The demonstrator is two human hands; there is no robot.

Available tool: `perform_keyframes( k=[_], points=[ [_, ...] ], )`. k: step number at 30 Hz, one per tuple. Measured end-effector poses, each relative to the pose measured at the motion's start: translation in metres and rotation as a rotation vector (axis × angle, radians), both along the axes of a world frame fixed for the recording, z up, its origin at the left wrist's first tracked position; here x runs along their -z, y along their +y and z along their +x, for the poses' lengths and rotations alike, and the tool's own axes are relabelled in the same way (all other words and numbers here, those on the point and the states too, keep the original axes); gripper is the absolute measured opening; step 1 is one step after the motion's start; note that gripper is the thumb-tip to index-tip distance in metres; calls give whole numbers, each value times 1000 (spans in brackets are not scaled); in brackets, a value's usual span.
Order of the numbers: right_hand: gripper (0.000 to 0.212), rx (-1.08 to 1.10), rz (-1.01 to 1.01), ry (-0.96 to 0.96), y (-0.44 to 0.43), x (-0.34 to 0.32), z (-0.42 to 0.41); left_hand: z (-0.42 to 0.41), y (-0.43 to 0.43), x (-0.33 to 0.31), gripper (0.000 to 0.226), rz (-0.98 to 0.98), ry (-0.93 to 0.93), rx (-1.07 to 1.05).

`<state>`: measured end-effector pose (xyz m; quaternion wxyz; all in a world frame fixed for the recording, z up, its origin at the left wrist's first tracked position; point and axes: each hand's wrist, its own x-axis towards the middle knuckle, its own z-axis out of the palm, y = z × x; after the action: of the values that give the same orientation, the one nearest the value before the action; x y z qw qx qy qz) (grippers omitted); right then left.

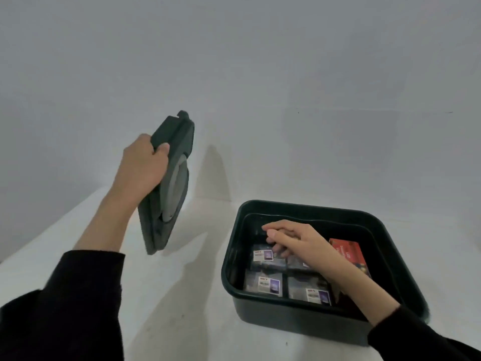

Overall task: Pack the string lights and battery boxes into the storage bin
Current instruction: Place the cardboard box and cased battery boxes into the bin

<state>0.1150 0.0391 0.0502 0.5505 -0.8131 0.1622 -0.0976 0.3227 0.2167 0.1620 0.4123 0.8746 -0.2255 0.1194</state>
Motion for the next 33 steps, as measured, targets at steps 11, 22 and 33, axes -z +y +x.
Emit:
perform_keyframes(
  k=[11,22,33],
  points=[
    [88,497,111,-376,-56,-81,-50,-47,14,-57,27,-1098,753,687],
    [31,610,488,-188,-58,-44,-115,-93,-33,77,39,-316,883,488],
    [35,719,538,54,-62,-5,-119,-103,-42,110,42,-188,887,318]
  ],
)
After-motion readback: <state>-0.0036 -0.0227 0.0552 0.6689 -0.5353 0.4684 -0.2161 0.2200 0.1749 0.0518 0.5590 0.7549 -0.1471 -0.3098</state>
